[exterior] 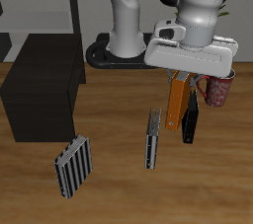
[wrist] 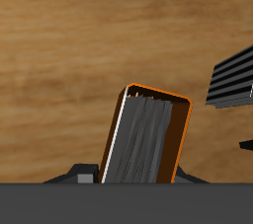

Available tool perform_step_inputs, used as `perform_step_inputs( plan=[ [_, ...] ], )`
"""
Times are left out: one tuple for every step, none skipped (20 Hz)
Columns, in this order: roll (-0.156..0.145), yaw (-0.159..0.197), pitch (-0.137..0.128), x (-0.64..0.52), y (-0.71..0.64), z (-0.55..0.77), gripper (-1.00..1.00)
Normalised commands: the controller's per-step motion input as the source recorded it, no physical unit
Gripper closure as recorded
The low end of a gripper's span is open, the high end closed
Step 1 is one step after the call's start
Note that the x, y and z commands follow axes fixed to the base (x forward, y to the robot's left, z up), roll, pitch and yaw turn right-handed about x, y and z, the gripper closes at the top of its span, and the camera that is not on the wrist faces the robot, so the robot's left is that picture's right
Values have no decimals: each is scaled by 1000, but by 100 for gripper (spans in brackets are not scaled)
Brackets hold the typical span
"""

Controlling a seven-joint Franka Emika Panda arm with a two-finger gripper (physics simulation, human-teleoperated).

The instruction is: Place the orange book in the top region of the shelf

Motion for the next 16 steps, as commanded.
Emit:
perform_step_inputs(
  plan=[
    [12, 22, -74, -370, -245, 309, 100],
    [26, 41, -77, -399, -282, 389, 100],
    [50, 10, -50, -515, -324, 322, 100],
    [26, 44, -70, -334, -260, 206, 100],
    [0, 0, 0, 123, 27, 1, 100],
    [57, 97, -112, -1295, -890, 483, 100],
    [21, 91, -69, -421, -313, 155, 100],
    [6, -32, -32, -316, -408, 105, 100],
    [23, 47, -22, -279, -223, 49, 100],
    [0, 0, 0, 109, 17, 16, 100],
    [31, 56, -65, -777, -729, 116, 100],
    [2, 126, -79, -376, -332, 65, 100],
    [-6, -52, 3, -347, -436, 11, 100],
    [1, 26, -25, -206, -242, 12, 100],
    [-6, 79, -13, -308, -328, -34, 100],
    [-73, 42, -37, -624, -577, -21, 100]
  ],
)
